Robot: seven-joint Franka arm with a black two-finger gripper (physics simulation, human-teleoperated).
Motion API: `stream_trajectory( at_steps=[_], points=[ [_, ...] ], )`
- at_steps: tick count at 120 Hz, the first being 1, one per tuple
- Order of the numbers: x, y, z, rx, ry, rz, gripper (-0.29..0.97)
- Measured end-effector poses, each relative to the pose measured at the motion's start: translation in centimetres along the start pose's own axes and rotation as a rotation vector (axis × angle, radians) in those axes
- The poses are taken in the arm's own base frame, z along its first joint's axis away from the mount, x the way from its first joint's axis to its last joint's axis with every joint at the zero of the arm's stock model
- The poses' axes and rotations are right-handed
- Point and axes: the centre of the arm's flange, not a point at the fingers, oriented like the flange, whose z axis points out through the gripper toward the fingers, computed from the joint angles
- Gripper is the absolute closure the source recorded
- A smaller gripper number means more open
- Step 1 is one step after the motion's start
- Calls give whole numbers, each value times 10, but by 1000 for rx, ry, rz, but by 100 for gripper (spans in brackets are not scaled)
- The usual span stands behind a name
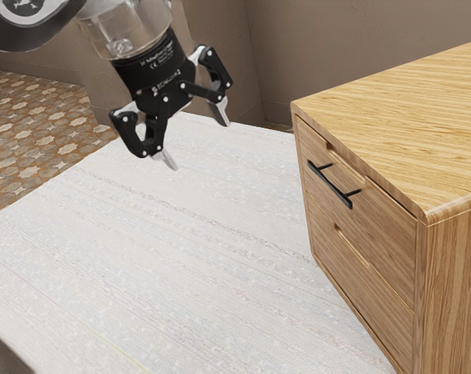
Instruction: Pull the drawer handle with one arm to open the drawer
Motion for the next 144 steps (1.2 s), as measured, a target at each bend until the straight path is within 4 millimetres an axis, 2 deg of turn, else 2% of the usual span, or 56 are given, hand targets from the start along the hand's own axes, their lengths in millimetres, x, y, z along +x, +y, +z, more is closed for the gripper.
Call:
stream_trajectory(
  at_steps=[30, 63, 97, 144],
  points=[
    [-31, 7, 29, -22, -45, 42, 13],
    [-34, 28, 41, -135, -79, 67, 20],
    [-62, 40, 58, -161, -111, 140, 27],
    [-49, 63, 95, -184, -110, 155, 37]
  ],
)
